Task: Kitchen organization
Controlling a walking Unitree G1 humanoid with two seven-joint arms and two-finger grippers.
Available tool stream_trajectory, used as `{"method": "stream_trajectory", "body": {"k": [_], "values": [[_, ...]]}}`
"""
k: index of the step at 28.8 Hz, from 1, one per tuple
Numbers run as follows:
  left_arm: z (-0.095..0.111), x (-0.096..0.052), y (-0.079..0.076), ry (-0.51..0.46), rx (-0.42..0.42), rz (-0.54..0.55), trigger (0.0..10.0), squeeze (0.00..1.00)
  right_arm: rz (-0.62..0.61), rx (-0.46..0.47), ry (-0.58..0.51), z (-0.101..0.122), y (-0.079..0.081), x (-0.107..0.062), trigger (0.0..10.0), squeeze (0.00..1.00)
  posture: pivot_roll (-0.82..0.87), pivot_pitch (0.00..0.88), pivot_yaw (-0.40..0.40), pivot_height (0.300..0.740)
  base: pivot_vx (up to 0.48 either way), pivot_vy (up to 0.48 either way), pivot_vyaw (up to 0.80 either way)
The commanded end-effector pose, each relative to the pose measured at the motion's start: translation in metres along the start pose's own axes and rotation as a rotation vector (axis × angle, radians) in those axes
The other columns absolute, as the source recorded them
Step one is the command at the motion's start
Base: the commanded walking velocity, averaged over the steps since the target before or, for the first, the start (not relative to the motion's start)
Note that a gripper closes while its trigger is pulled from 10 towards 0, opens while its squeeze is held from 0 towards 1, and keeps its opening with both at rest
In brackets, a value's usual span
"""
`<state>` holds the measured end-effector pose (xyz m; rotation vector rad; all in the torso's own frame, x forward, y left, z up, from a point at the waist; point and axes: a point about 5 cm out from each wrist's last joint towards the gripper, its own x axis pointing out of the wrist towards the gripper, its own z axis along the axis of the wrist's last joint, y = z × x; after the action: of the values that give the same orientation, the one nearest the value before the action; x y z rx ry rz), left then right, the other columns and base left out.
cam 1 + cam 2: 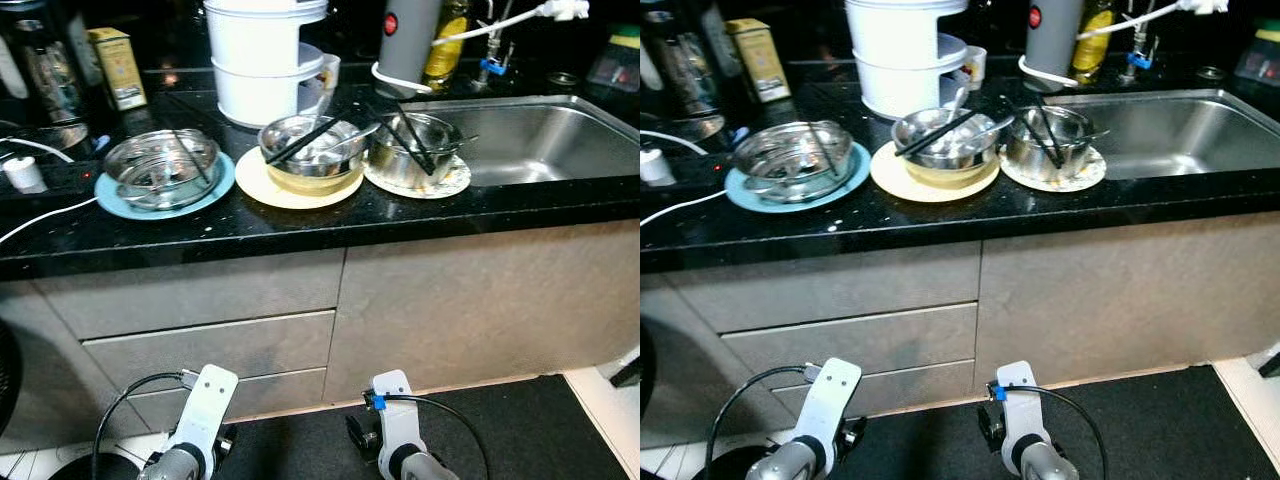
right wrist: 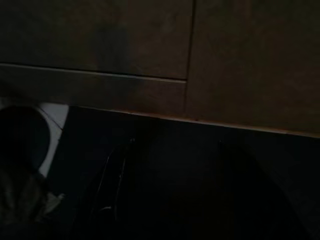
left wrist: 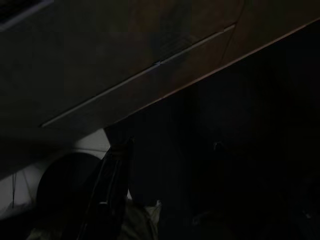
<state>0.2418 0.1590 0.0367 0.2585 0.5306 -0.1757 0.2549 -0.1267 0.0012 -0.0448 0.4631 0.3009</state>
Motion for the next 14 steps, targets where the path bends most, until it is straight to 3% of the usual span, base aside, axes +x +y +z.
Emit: {"method": "stream_trajectory", "body": {"k": [1, 14], "values": [[-0.0069, -0.0017, 0.0015, 0.024, 0.006, -0.001, 10.0, 0.0, 0.009, -0.001, 0.011, -0.0046, 0.0029, -0.0003, 10.0, 0.0, -0.05, 0.152, -0.039, 0.74, 0.319, 0.0, 0.0], [-0.0069, -0.0029, 0.0017, 0.021, 0.005, -0.003, 10.0, 0.0, 0.01, 0.002, 0.012, -0.0068, 0.0027, -0.0018, 10.0, 0.0, -0.05, 0.152, -0.038, 0.74, 0.309, 0.0, 0.0]]}}
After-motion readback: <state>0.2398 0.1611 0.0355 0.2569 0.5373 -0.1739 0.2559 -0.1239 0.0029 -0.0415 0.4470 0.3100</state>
